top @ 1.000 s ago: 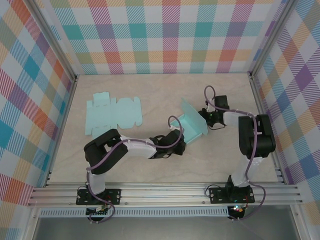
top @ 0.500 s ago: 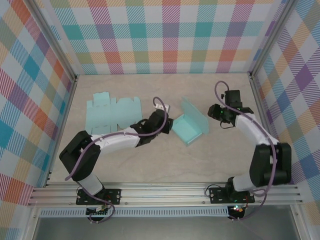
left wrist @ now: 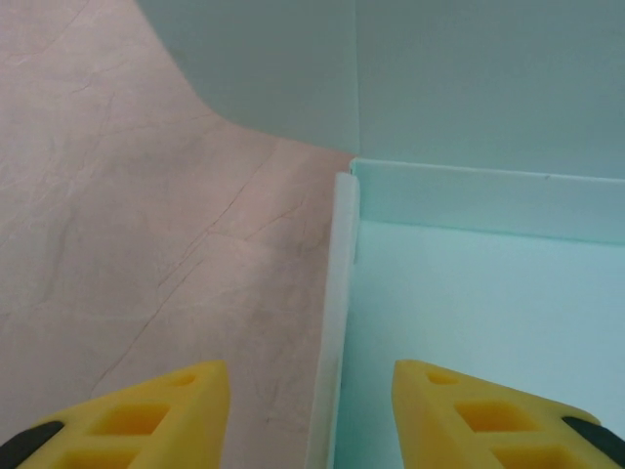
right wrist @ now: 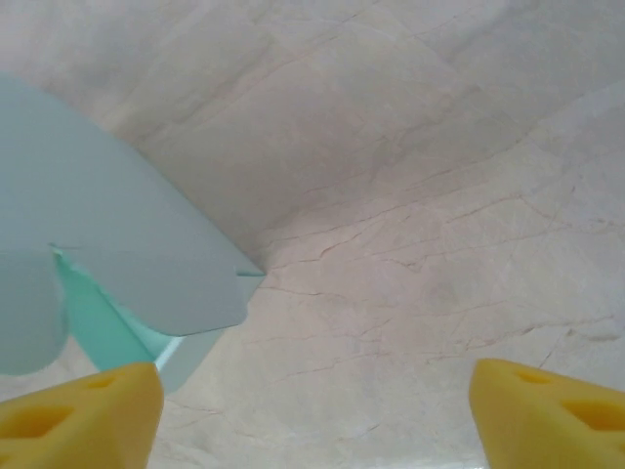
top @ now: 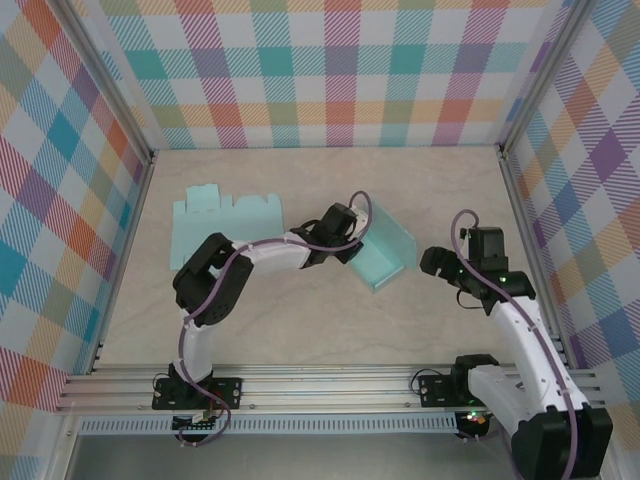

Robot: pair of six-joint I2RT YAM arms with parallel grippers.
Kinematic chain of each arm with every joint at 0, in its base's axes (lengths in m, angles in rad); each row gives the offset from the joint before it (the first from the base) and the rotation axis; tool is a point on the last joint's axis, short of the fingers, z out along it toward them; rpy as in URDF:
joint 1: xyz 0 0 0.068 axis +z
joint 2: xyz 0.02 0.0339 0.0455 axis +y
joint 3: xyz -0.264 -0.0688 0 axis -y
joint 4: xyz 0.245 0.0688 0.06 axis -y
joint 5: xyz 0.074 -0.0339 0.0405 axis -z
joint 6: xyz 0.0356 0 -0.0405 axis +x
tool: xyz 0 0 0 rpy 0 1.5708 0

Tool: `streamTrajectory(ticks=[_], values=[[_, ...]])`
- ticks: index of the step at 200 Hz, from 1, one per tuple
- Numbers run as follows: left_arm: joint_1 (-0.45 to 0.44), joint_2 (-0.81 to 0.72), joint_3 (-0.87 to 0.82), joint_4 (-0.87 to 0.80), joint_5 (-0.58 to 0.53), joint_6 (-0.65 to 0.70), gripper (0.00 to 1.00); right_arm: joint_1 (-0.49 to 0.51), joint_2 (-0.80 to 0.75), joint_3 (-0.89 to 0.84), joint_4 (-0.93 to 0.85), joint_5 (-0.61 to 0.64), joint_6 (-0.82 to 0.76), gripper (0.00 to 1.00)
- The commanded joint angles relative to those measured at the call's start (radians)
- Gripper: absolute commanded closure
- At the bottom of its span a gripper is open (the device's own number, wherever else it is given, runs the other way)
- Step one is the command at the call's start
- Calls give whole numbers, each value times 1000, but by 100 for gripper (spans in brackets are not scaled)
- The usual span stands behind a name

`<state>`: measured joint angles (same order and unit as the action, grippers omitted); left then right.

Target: Fold the paper box

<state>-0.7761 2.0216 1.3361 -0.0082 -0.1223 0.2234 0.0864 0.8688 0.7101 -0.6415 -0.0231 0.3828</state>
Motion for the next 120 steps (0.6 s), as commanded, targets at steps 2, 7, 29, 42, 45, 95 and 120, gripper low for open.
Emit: streamTrajectory(ticks=[2, 7, 29, 42, 45, 95, 120], values=[[9, 36, 63, -76, -21, 46, 54, -1, -47, -18, -41, -48, 5, 0], [10, 39, 69, -84, -30, 46, 55, -1, -54, -18, -41, -53, 6, 0], [9, 58, 78, -104, -72, 44, 57, -1, -80, -16, -37, -55, 16, 0], [8, 64, 77, -112, -94, 41, 59, -1, -90, -11, -42, -52, 17, 0], [8, 64, 77, -115, -98, 39, 62, -1, -92, -10, -42, -51, 18, 0], [-22, 69, 67, -157, -193, 14, 89, -1, -108, -4, -28, -30, 34, 0], [-49, 65, 68, -206, -339, -52, 93, -2, -100, 0, -20, -32, 41, 0]])
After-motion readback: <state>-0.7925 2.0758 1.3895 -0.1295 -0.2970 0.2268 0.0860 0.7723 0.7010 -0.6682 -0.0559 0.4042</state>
